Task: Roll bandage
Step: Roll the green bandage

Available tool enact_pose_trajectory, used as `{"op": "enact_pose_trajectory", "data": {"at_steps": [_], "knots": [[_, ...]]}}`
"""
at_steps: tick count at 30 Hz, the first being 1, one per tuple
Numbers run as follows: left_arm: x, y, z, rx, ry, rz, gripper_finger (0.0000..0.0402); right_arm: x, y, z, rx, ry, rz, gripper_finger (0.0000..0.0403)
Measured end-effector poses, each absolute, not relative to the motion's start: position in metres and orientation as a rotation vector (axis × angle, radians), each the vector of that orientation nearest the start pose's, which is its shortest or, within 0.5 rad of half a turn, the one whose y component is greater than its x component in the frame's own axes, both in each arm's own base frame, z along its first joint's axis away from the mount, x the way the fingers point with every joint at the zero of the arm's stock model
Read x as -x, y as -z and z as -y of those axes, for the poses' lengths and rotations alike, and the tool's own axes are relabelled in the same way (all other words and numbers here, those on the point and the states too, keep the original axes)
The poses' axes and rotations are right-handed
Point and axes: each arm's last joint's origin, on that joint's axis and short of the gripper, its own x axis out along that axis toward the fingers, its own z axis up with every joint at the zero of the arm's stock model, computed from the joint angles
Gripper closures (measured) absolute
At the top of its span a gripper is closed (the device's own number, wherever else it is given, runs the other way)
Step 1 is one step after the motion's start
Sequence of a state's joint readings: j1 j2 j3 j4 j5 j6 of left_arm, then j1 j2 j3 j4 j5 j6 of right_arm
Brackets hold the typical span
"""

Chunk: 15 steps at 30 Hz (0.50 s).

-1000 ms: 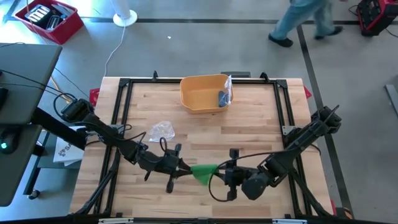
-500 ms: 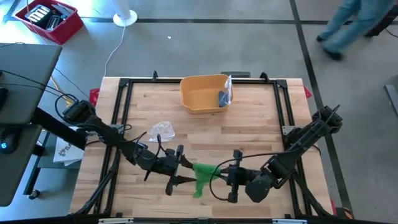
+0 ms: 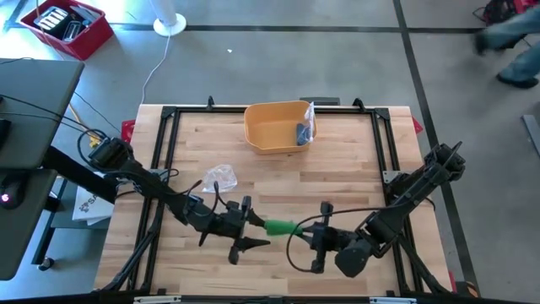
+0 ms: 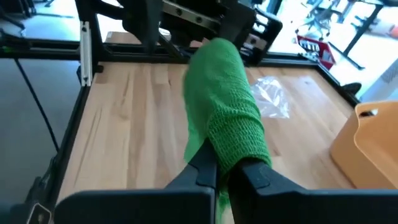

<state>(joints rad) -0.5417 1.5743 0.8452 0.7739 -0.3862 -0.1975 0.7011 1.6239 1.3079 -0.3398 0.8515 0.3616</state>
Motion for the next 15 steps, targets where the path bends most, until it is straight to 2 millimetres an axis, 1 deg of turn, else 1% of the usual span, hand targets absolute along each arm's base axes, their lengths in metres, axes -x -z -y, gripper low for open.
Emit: {"op": "enact_pose_trajectory", "data": {"at_steps": [3, 5, 8, 11, 12, 13, 15], "knots": [[-0.3, -0.246, 0.166, 0.206, 0.127, 0.046, 0.0199, -0.285, -0.296, -0.214, 0.109, 0.208, -0.416, 0.0396], [-0.304, -0.241, 0.168, 0.162, 0.112, 0.071, 0.022, -0.285, -0.297, -0.216, 0.079, 0.182, -0.414, 0.0392], [-0.305, -0.234, 0.172, 0.081, 0.074, 0.076, 0.0283, -0.285, -0.297, -0.219, 0.057, 0.125, -0.43, 0.0379], [-0.302, -0.234, 0.176, 0.044, 0.074, 0.069, 0.0369, -0.283, -0.298, -0.224, 0.054, 0.081, -0.429, 0.035], [-0.302, -0.236, 0.177, 0.072, 0.092, 0.07, 0.0382, -0.282, -0.299, -0.226, 0.065, 0.064, -0.42, 0.0337], [-0.301, -0.238, 0.177, 0.126, 0.108, 0.073, 0.0386, -0.281, -0.3, -0.229, 0.096, 0.044, -0.409, 0.0323], [-0.301, -0.243, 0.172, 0.266, 0.163, 0.07, 0.0385, -0.28, -0.3, -0.234, 0.226, 0.008, -0.395, 0.0295]]}}
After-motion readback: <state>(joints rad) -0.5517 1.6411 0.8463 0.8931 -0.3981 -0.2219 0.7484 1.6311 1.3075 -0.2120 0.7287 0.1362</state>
